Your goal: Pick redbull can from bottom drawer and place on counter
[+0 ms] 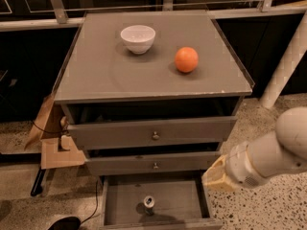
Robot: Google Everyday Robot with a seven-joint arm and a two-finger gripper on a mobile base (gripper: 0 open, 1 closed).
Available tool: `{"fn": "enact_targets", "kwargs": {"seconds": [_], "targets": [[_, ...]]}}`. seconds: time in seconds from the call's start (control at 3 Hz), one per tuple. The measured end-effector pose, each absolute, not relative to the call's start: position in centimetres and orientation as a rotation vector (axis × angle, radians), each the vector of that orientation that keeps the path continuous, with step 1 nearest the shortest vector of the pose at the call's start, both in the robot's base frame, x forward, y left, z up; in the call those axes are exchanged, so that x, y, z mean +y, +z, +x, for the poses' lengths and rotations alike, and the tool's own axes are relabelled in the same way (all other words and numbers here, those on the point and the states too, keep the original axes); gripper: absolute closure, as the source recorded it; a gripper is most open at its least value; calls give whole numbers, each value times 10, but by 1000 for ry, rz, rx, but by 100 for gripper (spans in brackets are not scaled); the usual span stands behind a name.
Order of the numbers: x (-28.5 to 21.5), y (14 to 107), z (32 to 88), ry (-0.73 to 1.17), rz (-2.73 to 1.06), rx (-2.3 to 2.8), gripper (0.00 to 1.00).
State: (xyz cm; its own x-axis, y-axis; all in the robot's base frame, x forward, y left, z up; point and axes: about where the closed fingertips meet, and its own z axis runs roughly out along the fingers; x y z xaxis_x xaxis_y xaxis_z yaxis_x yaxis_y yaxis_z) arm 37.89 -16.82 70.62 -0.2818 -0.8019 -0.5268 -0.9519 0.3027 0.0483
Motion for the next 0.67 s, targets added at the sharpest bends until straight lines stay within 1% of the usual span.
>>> {"fn": "enact_targets", "kwargs": {"seconds": [0.33,0.67], "targets": [[-141,606,360,712,-1463,2203,100],[-141,603,361,707,-1468,2199,100]]}}
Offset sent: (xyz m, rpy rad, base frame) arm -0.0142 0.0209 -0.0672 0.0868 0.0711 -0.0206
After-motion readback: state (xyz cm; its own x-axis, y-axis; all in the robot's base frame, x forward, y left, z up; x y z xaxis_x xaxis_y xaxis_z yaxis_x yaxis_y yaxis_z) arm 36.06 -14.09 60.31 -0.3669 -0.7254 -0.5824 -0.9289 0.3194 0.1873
